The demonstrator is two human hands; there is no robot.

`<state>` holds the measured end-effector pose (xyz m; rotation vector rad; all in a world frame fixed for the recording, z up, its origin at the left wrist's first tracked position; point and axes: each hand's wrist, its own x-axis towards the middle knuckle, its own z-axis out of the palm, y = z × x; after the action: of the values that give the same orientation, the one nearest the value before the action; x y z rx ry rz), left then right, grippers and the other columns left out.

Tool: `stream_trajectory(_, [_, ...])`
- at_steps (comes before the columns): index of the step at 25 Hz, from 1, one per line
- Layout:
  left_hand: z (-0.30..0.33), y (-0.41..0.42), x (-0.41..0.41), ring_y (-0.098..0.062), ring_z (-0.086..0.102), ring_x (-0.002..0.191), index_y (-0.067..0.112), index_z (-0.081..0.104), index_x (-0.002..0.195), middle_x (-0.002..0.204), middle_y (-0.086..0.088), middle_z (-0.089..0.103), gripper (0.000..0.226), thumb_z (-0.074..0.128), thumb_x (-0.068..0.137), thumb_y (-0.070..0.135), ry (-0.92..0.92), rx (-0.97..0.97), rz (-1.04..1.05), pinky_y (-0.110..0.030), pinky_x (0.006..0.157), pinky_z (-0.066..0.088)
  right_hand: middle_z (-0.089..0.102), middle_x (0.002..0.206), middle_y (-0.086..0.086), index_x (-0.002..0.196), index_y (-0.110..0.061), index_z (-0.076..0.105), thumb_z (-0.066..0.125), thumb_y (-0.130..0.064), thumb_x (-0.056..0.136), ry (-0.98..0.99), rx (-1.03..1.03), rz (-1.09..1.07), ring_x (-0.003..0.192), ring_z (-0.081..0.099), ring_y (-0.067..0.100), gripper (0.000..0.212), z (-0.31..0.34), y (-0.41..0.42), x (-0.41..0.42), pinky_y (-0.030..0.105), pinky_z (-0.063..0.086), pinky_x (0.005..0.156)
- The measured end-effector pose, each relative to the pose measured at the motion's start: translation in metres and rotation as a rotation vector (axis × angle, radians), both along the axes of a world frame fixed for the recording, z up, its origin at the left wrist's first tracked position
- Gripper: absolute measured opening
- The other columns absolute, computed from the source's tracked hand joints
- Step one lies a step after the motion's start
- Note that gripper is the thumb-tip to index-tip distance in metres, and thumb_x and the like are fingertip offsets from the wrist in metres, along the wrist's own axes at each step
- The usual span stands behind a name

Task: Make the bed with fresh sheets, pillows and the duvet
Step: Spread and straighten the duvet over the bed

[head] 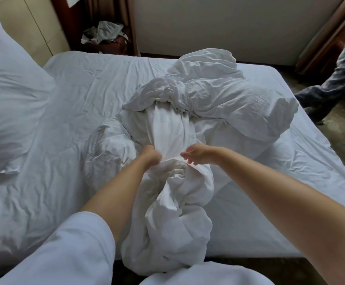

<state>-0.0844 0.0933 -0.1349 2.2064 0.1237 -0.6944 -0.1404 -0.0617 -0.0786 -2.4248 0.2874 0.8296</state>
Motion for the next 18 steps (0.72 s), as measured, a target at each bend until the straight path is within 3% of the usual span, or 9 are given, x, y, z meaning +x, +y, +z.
stream_trajectory(1, [-0.003, 0.003, 0.002, -0.021, 0.045, 0.086, 0.012, 0.045, 0.073, 0.089, -0.011, 0.050, 0.021, 0.046, 0.090, -0.001, 0.019, 0.014, -0.024, -0.027, 0.065, 0.039, 0.061, 0.097, 0.009, 0.106, 0.002, 0.062, 0.041, -0.037, 0.100, 0.023, -0.017, 0.033, 0.080, 0.053, 0.020, 0.045, -0.002, 0.001, 0.000, 0.027, 0.043, 0.076])
stream_trajectory(3, [-0.003, 0.006, 0.004, -0.025, 0.048, 0.086, 0.008, 0.047, 0.085, 0.094, -0.012, 0.051, 0.009, 0.042, 0.089, 0.002, 0.067, -0.004, -0.023, -0.027, 0.059, 0.038, 0.061, 0.097, 0.008, 0.105, 0.000, 0.063, 0.044, -0.047, 0.097, 0.048, -0.019, 0.067, 0.086, 0.055, 0.021, 0.051, -0.005, 0.005, -0.001, 0.028, 0.045, 0.080])
stream_trajectory(6, [-0.005, 0.005, 0.001, -0.033, 0.056, 0.094, 0.000, 0.050, 0.106, 0.110, -0.020, 0.054, 0.021, 0.038, 0.089, 0.001, 0.054, 0.055, -0.053, -0.032, 0.067, 0.040, 0.060, 0.112, 0.001, 0.117, -0.010, 0.061, 0.052, -0.067, 0.083, 0.140, 0.028, 0.076, 0.104, 0.055, 0.019, 0.067, -0.010, 0.019, -0.006, 0.028, 0.042, 0.093])
stream_trajectory(8, [-0.013, 0.002, -0.003, -0.035, 0.056, 0.102, -0.009, 0.052, 0.115, 0.118, -0.021, 0.055, 0.029, 0.036, 0.092, -0.002, 0.043, 0.095, -0.091, -0.031, 0.071, 0.038, 0.058, 0.108, -0.003, 0.115, -0.016, 0.061, 0.058, -0.070, 0.076, 0.155, -0.050, 0.127, 0.107, 0.054, 0.020, 0.067, -0.017, 0.027, -0.009, 0.031, 0.041, 0.094])
stream_trajectory(10, [-0.020, 0.000, -0.006, -0.035, 0.056, 0.104, -0.010, 0.049, 0.122, 0.119, -0.023, 0.055, 0.033, 0.034, 0.093, -0.002, 0.054, 0.107, -0.109, -0.030, 0.072, 0.036, 0.058, 0.085, -0.006, 0.086, -0.020, 0.060, 0.062, -0.063, 0.075, 0.105, -0.261, 0.241, 0.095, 0.056, 0.024, 0.044, -0.027, 0.027, -0.014, 0.034, 0.044, 0.088])
stream_trajectory(12, [-0.023, -0.004, -0.008, -0.030, 0.055, 0.086, -0.008, 0.045, 0.128, 0.102, -0.020, 0.052, 0.037, 0.032, 0.094, -0.001, 0.097, 0.093, -0.087, -0.030, 0.063, 0.038, 0.054, 0.074, -0.002, 0.074, -0.017, 0.054, 0.059, -0.049, 0.081, 0.059, -0.415, 0.305, 0.083, 0.053, 0.025, 0.033, -0.031, 0.026, -0.019, 0.033, 0.045, 0.079])
stream_trajectory(14, [-0.024, -0.008, -0.011, -0.024, 0.048, 0.076, -0.005, 0.043, 0.128, 0.098, -0.016, 0.047, 0.037, 0.030, 0.093, 0.000, 0.132, 0.045, -0.028, -0.028, 0.051, 0.038, 0.061, 0.090, 0.004, 0.084, -0.014, 0.054, 0.054, -0.039, 0.087, 0.063, -0.448, 0.313, 0.082, 0.051, 0.025, 0.025, -0.035, 0.021, -0.024, 0.033, 0.046, 0.079])
stream_trajectory(16, [-0.024, -0.014, -0.019, -0.026, 0.048, 0.085, -0.002, 0.044, 0.130, 0.107, -0.015, 0.047, 0.038, 0.030, 0.094, 0.002, 0.140, 0.000, 0.055, -0.027, 0.051, 0.040, 0.062, 0.108, 0.009, 0.096, -0.013, 0.058, 0.049, -0.034, 0.093, 0.077, -0.461, 0.333, 0.085, 0.049, 0.025, 0.023, -0.032, 0.012, -0.032, 0.033, 0.046, 0.083])
stream_trajectory(18, [-0.026, -0.022, -0.029, -0.026, 0.049, 0.089, 0.000, 0.043, 0.133, 0.119, -0.016, 0.051, 0.042, 0.029, 0.093, 0.005, 0.130, -0.033, 0.122, -0.028, 0.053, 0.043, 0.058, 0.105, 0.008, 0.110, -0.006, 0.059, 0.044, -0.027, 0.099, 0.087, -0.422, 0.349, 0.086, 0.046, 0.022, 0.028, -0.024, 0.002, -0.039, 0.030, 0.040, 0.078])
